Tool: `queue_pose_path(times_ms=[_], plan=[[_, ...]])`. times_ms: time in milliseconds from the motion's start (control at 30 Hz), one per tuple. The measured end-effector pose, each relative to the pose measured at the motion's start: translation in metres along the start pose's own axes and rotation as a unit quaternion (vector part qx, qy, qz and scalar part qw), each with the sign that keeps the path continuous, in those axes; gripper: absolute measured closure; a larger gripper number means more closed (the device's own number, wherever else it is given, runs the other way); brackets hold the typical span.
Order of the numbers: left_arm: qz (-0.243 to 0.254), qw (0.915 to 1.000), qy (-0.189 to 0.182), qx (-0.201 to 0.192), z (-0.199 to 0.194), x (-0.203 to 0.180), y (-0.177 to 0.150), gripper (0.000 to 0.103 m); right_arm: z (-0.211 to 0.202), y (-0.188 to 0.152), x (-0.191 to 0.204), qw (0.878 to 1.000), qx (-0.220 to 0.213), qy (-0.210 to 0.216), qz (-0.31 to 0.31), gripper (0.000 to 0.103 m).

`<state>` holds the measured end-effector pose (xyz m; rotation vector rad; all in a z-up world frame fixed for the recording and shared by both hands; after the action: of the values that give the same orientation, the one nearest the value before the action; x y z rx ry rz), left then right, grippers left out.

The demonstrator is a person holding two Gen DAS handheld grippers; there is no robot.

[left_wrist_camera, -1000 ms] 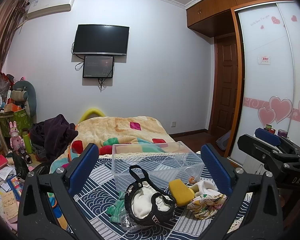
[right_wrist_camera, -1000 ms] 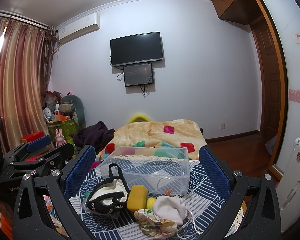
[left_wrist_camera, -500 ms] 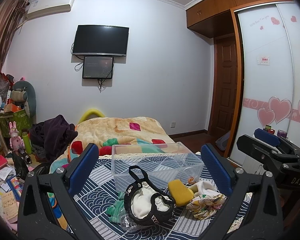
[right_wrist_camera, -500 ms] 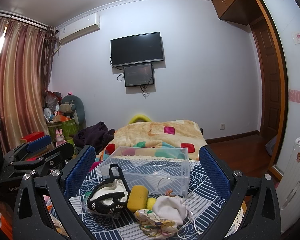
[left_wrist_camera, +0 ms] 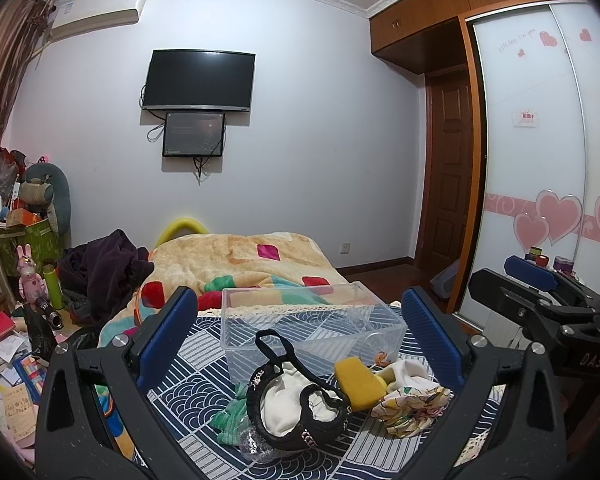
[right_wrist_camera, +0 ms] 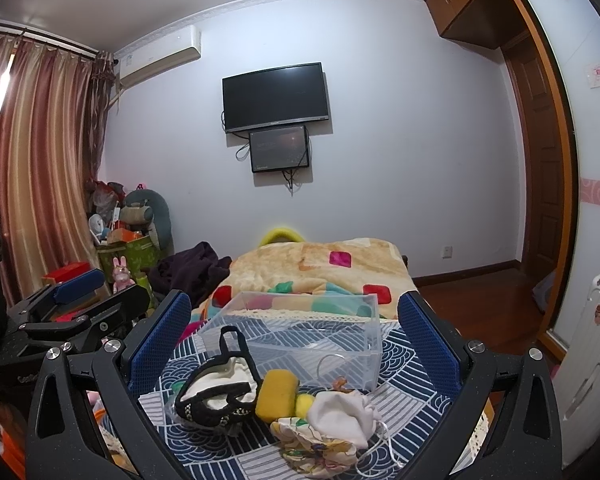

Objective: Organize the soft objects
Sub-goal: 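Grasp the black-rimmed white item with the left tool while the right tool grasps the floral cloth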

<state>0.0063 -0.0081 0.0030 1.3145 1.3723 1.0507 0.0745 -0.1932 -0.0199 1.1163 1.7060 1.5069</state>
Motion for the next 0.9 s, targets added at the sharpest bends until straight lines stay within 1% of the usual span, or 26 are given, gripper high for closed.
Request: queue_pose_path(times_ms=[100,300,367,400,433,500,567,633,667,733,767,800,867,900], plan=[[-0.001,0.9999,0.003,0.013,0.006,0.003,-0.003,0.0,0.002,-0.002,-0.005,1.0,0.008,0.005,0.008,0.0],[-0.022,0.9975,0.003,0.066,0.032,0.019,-0.024,0.001,0.012,-0.015,-0.018,0.999,0.036,-0.002,0.018,0.0],[-0.027,0.9963,0.005,0.082,0.039,0.023,-0.032,0.008,0.016,-0.021,-0.022,0.998,0.051,-0.002,0.021,0.001],[-0.029,0.9954,0.004,0.091,0.043,0.025,-0.036,0.016,0.018,-0.025,-0.024,0.998,0.058,-0.003,0.022,0.002],[-0.03,0.9942,0.004,0.103,0.049,0.027,-0.04,0.021,0.02,-0.028,-0.025,0.998,0.067,-0.001,0.022,0.005],[-0.036,0.9924,0.003,0.118,0.057,0.032,-0.048,0.024,0.026,-0.035,-0.027,0.996,0.085,0.001,0.021,0.011],[-0.04,0.9912,0.004,0.126,0.062,0.035,-0.054,0.029,0.031,-0.044,-0.027,0.994,0.105,0.001,0.016,0.016],[-0.043,0.9895,0.004,0.138,0.068,0.038,-0.06,0.038,0.037,-0.051,-0.028,0.992,0.123,-0.001,0.009,0.022],[-0.044,0.9886,0.004,0.144,0.071,0.039,-0.063,0.039,0.04,-0.054,-0.029,0.991,0.131,-0.004,0.007,0.024],[-0.048,0.9865,0.004,0.156,0.078,0.042,-0.069,0.047,0.044,-0.06,-0.032,0.989,0.147,-0.002,0.01,0.031],[-0.051,0.9856,0.003,0.161,0.081,0.044,-0.072,0.048,0.045,-0.063,-0.034,0.988,0.153,0.001,0.014,0.032],[-0.053,0.9845,0.004,0.167,0.083,0.045,-0.074,0.052,0.046,-0.065,-0.036,0.987,0.158,0.003,0.017,0.035],[-0.057,0.9821,0.006,0.179,0.09,0.048,-0.082,0.059,0.05,-0.071,-0.037,0.985,0.169,0.001,0.019,0.037],[-0.059,0.9808,0.005,0.186,0.093,0.05,-0.085,0.066,0.051,-0.073,-0.038,0.985,0.174,-0.001,0.019,0.039]])
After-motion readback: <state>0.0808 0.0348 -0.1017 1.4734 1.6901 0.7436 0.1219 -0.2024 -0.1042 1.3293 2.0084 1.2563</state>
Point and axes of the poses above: each gripper's, at about its wrist camera, not at the fingertips, and z roughly the way its jaws point, x to its left, y to its top, the point moved 1 cm from there along z, roughly the way its jaws point, and after that the axes turned 1 degree about -y, right-handed, at the moved point
